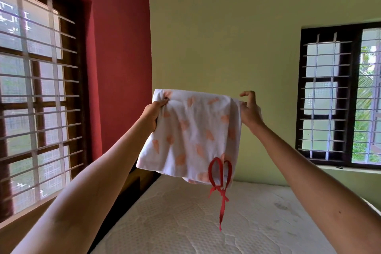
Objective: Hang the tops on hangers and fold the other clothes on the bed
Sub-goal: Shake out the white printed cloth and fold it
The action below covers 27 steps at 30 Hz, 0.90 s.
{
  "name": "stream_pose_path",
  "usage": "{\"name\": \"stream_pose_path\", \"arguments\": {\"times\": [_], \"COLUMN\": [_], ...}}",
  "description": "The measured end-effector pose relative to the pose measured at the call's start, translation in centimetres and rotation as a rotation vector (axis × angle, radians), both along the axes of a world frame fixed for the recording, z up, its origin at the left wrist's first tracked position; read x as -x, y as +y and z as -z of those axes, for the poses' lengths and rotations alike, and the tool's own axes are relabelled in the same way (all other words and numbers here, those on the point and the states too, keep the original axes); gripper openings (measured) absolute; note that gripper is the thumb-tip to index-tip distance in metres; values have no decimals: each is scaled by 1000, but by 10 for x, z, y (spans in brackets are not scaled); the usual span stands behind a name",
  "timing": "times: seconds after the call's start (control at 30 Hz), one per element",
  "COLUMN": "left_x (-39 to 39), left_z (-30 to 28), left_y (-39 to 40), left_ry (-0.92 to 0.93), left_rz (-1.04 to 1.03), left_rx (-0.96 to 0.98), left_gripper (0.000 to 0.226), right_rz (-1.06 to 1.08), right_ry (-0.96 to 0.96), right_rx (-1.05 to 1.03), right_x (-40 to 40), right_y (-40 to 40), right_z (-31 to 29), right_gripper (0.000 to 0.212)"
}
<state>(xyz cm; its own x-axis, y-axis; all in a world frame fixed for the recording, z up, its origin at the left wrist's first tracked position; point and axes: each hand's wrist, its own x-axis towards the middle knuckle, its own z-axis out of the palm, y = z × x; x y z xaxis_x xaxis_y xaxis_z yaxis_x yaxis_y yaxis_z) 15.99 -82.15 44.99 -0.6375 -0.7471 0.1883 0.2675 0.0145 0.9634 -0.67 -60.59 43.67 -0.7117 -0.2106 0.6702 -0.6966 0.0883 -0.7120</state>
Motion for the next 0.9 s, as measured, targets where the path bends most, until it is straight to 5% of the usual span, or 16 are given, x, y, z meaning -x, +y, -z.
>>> {"name": "stream_pose_path", "arguments": {"times": [0.07, 0.23, 0.4, 0.6, 0.8, 0.9], "left_x": [2, 6, 7, 9, 0, -12], "left_z": [-1, -5, 0, -2, -6, 1], "left_y": [0, 4, 6, 8, -1, -7], "left_ry": [-10, -56, -71, -59, -192, -276], "left_rz": [-18, 44, 95, 132, 170, 232], "left_rx": [-29, 20, 22, 57, 73, 22], "left_gripper": [31, 24, 18, 20, 16, 24], "right_rz": [70, 275, 49, 183, 107, -130], "right_ry": [55, 498, 376, 450, 423, 269], "right_rx": [-47, -713, -798, -702, -529, -398], "right_x": [-6, -8, 2, 2, 8, 15], "right_y": [0, -7, -12, -26, -15, -2], "right_z": [1, 17, 31, 62, 46, 33], "right_gripper": [51, 118, 89, 116, 62, 45]}}
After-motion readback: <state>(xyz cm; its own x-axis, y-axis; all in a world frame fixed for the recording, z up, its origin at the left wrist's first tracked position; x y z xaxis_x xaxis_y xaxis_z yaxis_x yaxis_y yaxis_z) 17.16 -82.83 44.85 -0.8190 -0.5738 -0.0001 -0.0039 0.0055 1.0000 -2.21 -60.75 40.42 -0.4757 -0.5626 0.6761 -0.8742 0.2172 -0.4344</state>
